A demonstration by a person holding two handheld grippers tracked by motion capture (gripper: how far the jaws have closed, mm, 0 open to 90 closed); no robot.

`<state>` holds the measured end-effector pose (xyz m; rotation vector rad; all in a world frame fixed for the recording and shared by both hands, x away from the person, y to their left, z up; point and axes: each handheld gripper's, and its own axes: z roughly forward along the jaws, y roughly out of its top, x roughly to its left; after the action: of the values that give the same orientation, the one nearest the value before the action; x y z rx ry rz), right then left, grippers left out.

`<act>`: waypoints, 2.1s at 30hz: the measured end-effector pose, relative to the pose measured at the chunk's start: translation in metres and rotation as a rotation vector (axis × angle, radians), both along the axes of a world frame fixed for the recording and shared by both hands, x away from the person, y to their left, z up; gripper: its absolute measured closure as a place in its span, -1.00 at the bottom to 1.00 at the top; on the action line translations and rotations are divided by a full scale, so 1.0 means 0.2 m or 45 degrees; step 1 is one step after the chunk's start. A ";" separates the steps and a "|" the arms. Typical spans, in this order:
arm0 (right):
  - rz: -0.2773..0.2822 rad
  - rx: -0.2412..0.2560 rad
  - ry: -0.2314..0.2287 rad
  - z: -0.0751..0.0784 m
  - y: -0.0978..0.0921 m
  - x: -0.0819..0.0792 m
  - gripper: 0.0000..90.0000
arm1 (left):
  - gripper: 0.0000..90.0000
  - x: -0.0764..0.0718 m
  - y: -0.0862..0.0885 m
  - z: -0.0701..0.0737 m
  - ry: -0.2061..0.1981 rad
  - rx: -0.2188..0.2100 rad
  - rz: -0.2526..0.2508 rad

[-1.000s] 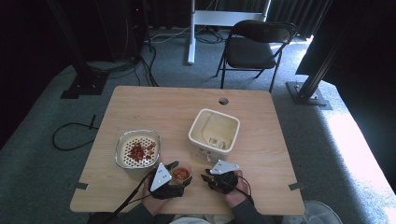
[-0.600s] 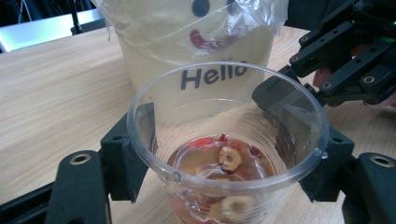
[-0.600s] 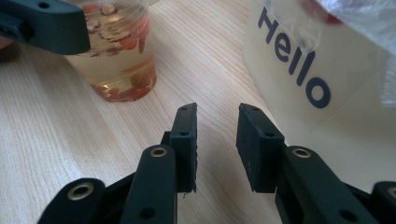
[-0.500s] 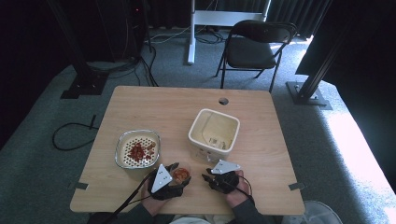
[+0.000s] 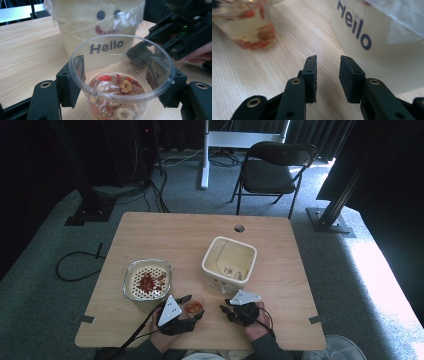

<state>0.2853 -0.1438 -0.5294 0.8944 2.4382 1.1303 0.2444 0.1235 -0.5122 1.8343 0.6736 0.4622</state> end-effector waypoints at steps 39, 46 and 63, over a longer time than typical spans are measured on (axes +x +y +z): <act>-0.105 0.002 0.013 0.03 -0.17 -0.01 0.44 | -0.28 0.05 0.35 0.65 -0.097 -0.184 -0.029; -0.136 0.004 0.027 0.02 -0.23 -0.01 0.41 | -0.27 0.13 0.48 0.72 -0.131 -0.166 0.072; -0.273 -0.003 0.000 0.03 -0.39 0.09 0.38 | -0.27 0.27 0.92 0.66 -0.182 -0.023 0.530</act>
<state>0.3023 -0.2209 -0.5231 1.1242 2.2770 1.0494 0.2986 0.3082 -0.3805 1.6248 0.9599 0.8484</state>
